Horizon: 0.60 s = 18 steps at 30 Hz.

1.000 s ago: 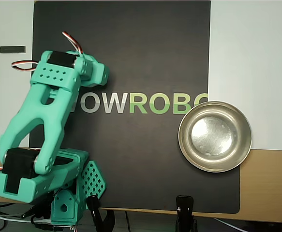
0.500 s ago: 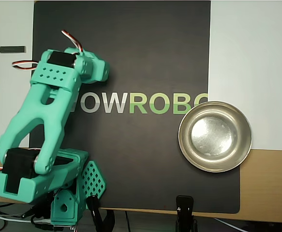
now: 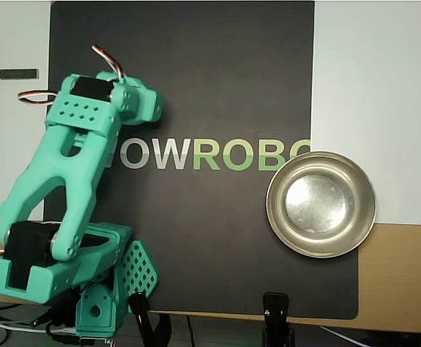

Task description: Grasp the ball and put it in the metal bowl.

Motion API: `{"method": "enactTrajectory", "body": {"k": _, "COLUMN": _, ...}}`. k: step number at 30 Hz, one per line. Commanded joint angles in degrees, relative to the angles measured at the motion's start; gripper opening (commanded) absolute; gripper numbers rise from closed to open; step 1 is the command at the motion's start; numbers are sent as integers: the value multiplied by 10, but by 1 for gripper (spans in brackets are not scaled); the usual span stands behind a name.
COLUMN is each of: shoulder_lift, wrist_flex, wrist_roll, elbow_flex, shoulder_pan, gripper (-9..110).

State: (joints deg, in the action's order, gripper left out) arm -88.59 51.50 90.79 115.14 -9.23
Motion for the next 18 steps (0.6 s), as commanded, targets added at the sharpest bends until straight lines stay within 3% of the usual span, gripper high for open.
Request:
{"method": "enactTrajectory", "body": {"k": 1, "shoulder_lift": -11, "wrist_flex": 1, "wrist_roll": -2, "elbow_flex": -11, "shoulder_pan": -6, "gripper": 17}}
{"method": "enactTrajectory", "body": {"k": 10, "shoulder_lift": -34, "wrist_flex": 3, "wrist_roll": -4, "elbow_flex": -11, "shoulder_pan": -25, "gripper": 17}}
{"method": "enactTrajectory", "body": {"k": 18, "shoulder_lift": -80, "wrist_flex": 3, "wrist_roll": -70, "elbow_flex": -11, "shoulder_pan": -29, "gripper": 17}}
